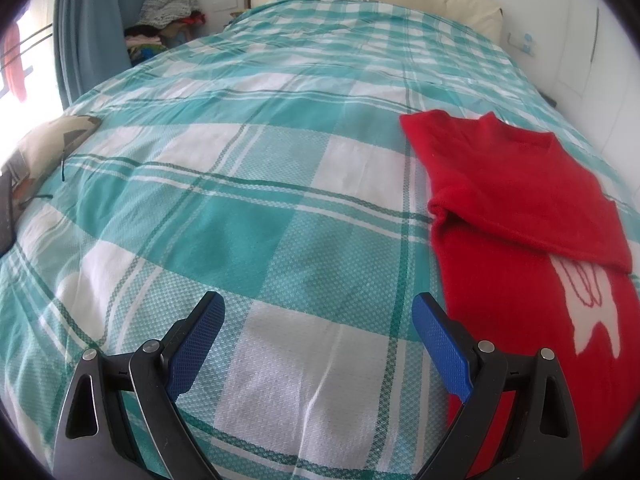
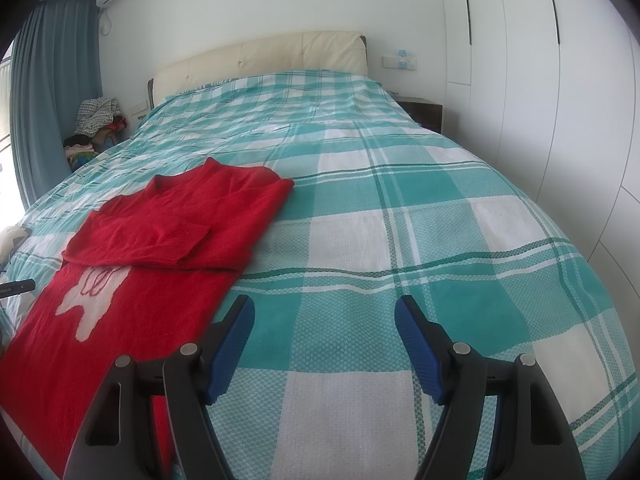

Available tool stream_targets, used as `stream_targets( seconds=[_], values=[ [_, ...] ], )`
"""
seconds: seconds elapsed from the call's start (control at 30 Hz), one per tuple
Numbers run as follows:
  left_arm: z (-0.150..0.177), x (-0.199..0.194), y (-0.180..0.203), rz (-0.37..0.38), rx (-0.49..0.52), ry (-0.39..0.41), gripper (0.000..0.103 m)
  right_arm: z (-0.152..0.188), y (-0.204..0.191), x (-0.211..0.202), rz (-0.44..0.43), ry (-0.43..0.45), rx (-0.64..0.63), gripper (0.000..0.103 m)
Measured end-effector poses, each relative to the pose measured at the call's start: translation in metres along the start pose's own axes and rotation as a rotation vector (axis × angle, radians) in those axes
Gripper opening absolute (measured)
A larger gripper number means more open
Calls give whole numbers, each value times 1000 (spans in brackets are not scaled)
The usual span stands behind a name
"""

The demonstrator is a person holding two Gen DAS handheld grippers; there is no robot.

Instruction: Fold small clothes

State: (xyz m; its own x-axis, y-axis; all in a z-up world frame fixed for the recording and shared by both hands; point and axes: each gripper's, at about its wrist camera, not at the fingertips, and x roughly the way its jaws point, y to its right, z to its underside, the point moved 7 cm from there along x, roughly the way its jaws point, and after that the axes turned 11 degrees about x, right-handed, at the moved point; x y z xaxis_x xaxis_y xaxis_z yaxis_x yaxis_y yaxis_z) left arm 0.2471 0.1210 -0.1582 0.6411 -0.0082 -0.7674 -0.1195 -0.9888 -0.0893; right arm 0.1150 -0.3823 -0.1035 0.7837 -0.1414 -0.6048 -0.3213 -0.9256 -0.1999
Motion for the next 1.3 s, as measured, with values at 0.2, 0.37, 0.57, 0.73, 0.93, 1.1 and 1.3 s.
stream_targets(
  seconds=[0.2, 0.37, 0.57, 0.73, 0.93, 1.1, 1.3],
  values=[
    [0, 0, 0, 0, 0, -1, 96, 0, 0, 0, 0, 0, 0, 72],
    [0, 0, 1, -1, 1, -2, 96, 0, 0, 0, 0, 0, 0, 72],
    [0, 0, 1, -2, 2, -2, 96, 0, 0, 0, 0, 0, -1, 72],
    [0, 1, 2, -2, 3, -4, 96, 0, 0, 0, 1, 0, -1, 72],
    [-2, -40, -2, 120, -45, 73, 96, -4, -7, -22, -33, 33, -12, 72],
    [38, -98, 19, 291, 19, 25, 96, 16, -25, -74, -220, -61, 29, 77],
    [103, -119, 69, 381, 110, -109, 94, 88, -49, -98, -393, -370, 81, 77]
  ],
)
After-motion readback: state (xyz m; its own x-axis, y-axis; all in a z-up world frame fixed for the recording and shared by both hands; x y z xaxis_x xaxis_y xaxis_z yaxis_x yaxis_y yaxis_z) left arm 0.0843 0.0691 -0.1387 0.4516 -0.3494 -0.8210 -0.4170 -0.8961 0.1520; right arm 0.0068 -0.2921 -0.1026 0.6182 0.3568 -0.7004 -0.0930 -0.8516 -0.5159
